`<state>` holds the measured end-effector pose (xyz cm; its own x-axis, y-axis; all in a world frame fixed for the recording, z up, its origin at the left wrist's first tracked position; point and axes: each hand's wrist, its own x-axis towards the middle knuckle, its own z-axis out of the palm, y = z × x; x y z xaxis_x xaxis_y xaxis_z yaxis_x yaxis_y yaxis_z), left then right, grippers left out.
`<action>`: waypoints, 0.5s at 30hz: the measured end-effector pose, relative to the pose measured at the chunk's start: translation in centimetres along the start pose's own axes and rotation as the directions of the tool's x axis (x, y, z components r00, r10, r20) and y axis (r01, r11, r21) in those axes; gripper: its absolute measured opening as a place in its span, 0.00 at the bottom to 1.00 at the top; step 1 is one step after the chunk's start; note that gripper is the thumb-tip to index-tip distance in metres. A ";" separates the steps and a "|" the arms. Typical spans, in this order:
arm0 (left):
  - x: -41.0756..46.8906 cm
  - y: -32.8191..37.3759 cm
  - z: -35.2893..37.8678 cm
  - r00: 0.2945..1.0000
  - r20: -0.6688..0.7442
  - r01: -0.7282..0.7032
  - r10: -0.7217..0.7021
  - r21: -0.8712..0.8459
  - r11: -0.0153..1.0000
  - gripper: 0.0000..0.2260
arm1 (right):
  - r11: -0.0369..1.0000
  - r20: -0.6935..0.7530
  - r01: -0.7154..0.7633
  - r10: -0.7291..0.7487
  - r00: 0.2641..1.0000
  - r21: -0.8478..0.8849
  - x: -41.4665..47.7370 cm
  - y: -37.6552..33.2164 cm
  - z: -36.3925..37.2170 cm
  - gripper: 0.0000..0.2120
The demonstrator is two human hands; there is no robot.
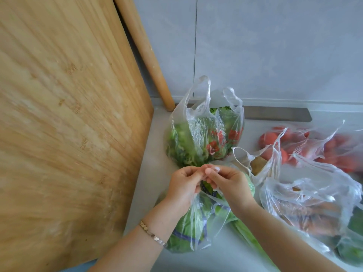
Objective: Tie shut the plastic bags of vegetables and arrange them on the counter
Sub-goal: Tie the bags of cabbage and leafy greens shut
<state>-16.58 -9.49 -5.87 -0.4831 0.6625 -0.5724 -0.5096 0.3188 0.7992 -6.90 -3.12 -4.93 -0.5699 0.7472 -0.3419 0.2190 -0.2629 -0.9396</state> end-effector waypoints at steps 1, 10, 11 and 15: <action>0.0 -0.2 -0.1 1.000 -0.003 -0.012 0.012 0.047 0.999 0.05 | 1.000 -0.033 0.004 -0.005 0.999 -0.010 0.1 0.2 -0.1 0.07; -0.1 0.6 -0.8 0.979 0.170 0.101 -0.114 0.082 0.992 0.08 | 0.995 -0.008 0.103 -0.103 0.995 -0.015 -0.1 -0.2 -0.5 0.10; -0.1 0.7 -0.8 0.981 0.167 0.080 -0.097 0.104 0.991 0.08 | 0.994 -0.010 0.106 -0.106 0.994 0.008 -0.2 -0.3 -0.5 0.10; -0.8 0.7 -0.9 0.980 0.197 -0.046 0.015 0.153 0.987 0.07 | 0.996 -0.116 0.036 -0.026 0.993 0.078 0.3 -0.1 -0.8 0.10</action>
<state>-17.17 -10.40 -4.96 -0.3412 0.7877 -0.5130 -0.3717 0.3882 0.8433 -6.46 -2.45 -4.96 -0.4795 0.8198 -0.3130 0.1362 -0.2828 -0.9494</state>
